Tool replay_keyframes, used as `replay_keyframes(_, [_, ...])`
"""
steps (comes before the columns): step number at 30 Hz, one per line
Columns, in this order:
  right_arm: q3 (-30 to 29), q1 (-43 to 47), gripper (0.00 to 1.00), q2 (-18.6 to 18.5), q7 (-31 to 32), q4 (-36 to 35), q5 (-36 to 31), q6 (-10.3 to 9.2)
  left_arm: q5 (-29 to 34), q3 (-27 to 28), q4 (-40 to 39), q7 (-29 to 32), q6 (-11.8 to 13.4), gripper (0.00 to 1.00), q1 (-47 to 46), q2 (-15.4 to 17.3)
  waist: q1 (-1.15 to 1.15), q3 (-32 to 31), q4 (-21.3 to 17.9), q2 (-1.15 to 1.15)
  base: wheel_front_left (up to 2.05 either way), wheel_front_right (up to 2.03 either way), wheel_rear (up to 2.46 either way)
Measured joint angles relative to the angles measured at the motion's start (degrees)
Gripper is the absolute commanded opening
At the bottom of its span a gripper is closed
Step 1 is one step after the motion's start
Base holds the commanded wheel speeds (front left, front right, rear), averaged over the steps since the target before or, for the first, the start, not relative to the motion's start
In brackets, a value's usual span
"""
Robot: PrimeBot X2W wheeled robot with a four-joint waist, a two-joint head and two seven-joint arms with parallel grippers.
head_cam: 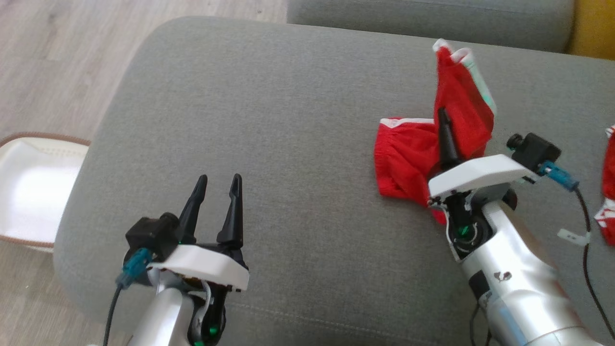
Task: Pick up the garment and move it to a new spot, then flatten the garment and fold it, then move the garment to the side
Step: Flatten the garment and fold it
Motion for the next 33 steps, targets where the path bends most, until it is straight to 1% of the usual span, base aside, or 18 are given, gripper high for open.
replay_keyframes(3, [2.24, -0.01, 0.0, -0.02, -0.32, 2.15, 0.09, 0.0, -0.16, -0.03, -0.04, 0.0, 0.15, 1.0, 0.68, 0.0, 0.0, -0.12, 1.23, 0.0, 0.0, 0.0, 0.0])
replay_keyframes(10, [6.79, -0.09, 0.0, -0.05, -0.65, 5.71, 0.52, 0.0, -0.18, -0.24, -0.05, 0.0, 0.21, 1.0, 0.99, 0.01, 0.0, 0.01, 2.4, 0.0, 0.0, 0.0, 0.0])
replay_keyframes(11, [7.65, -0.13, 0.41, -0.05, -0.64, 6.32, 0.51, 0.0, -0.18, -0.25, -0.07, 0.0, 0.21, 1.0, 0.99, 0.01, 0.0, 0.07, 2.5, 0.0, 0.0, 0.0, 0.0])
replay_keyframes(12, [7.65, -0.13, 1.0, -0.05, -0.64, 6.32, 0.51, 0.0, -0.18, -0.25, -0.07, 0.0, 0.21, 1.0, 0.99, 0.01, 0.0, 0.07, 2.5, 0.0, 0.0, 0.0, 0.0])
replay_keyframes(17, [12.55, -0.35, 1.0, -0.09, -0.65, 6.98, 0.84, 0.0, -0.58, -0.56, -0.11, 0.0, 0.21, 1.0, 0.99, 0.01, 0.0, 0.51, 2.92, 0.0, 0.0, 0.0, 0.0])
replay_keyframes(20, [15.21, -1.45, 1.0, -0.09, -0.8, 8.7, 0.63, 0.0, -0.58, -1.0, -0.13, 0.0, 0.21, 1.0, 0.97, 0.02, 0.0, 0.91, 3.06, 0.0, 0.0, 0.0, 0.0])
replay_keyframes(26, [18.61, -4.11, 1.0, -0.11, -0.09, 14.18, 1.01, 0.0, -0.7, -1.67, -0.11, 0.0, 0.22, 1.0, 0.88, 0.02, 0.0, 1.49, 3.66, 0.0, 0.0, 0.0, 0.0])
replay_keyframes(30, [20.39, -4.88, 1.0, -0.08, -0.37, 15.13, 1.76, 0.0, -1.08, -1.48, -0.08, 0.0, 0.66, 1.0, 0.88, 0.02, 0.0, 1.34, 3.18, 0.0, 0.0, 0.0, 0.0])
replay_keyframes(33, [20.7, -5.92, 1.0, -0.11, -1.61, 15.59, 0.79, 0.0, -1.07, -1.2, -0.05, 0.0, 0.64, 1.0, 0.89, 0.03, 0.0, 0.92, 2.02, 0.0, 0.0, 0.0, 0.0])
